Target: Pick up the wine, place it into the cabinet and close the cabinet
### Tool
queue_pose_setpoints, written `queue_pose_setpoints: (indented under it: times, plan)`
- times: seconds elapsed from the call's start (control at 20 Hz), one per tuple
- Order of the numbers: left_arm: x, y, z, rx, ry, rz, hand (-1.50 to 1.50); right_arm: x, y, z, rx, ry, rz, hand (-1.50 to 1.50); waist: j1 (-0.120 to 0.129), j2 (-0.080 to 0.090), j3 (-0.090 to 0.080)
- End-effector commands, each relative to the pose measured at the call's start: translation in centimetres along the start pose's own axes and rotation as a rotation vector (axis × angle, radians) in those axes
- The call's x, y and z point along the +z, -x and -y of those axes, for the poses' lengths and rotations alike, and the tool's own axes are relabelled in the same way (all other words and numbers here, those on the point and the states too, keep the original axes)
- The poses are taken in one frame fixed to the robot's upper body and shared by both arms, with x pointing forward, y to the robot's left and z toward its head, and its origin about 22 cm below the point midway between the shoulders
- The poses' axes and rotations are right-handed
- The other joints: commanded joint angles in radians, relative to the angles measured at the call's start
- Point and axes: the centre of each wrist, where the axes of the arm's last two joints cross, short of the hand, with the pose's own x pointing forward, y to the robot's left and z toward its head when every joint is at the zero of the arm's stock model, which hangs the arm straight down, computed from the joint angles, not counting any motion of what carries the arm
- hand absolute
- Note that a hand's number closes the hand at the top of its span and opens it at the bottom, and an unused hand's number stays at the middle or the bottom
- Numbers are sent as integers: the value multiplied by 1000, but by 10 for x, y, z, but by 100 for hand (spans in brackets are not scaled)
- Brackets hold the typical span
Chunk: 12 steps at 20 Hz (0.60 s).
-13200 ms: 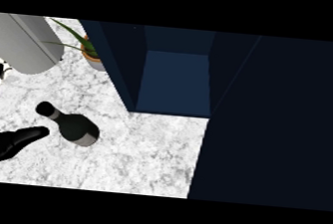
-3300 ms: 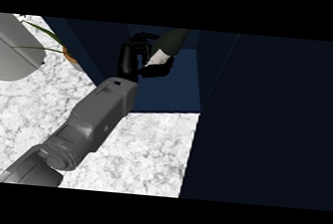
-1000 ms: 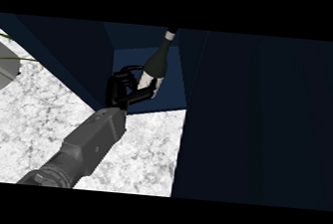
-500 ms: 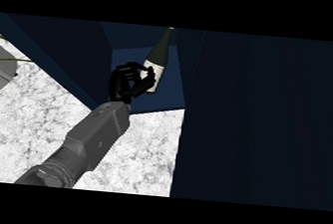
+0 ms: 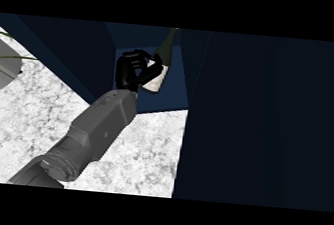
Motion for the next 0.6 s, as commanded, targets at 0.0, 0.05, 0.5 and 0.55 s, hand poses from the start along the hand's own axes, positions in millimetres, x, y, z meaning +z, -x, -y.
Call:
queue_pose_setpoints:
  times: [0.0,0.05,0.5,0.55]
  plan:
    - [-9,-19,14,2,-2,12,150,8,3,-2,-7,-8,-7,-150,5,1,1]
    - [-10,-22,16,9,0,-15,150,6,-2,1,3,7,1,-150,6,2,0]
    - [-15,-31,22,22,-13,-78,150,2,1,2,8,3,17,-150,26,13,0]
    - [-16,-36,25,14,-14,-59,150,10,4,4,26,13,-5,-150,24,12,1]
